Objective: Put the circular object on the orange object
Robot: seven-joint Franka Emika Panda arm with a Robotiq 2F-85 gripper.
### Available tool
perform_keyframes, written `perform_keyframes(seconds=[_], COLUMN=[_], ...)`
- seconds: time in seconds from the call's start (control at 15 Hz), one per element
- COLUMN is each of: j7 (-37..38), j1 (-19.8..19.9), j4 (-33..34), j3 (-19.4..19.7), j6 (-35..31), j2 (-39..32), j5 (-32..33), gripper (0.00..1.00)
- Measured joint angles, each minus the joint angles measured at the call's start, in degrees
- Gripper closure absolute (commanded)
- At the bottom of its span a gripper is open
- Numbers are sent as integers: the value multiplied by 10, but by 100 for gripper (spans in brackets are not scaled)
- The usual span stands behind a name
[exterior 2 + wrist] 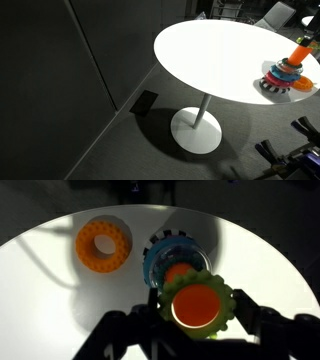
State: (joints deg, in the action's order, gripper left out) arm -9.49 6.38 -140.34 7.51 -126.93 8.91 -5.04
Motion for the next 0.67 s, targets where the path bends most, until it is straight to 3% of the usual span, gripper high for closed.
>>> perform_keyframes(seconds=[0.13, 0.2, 0.33, 0.67], j7=[0, 0, 0, 1], j1=[0, 0, 0, 0], j4=[-4, -6, -7, -5], j3=[0, -1, -2, -2], j6=[-6, -9, -11, 12], j2=[0, 0, 0, 6], j5=[0, 0, 1, 24], gripper=[51, 6, 0, 0])
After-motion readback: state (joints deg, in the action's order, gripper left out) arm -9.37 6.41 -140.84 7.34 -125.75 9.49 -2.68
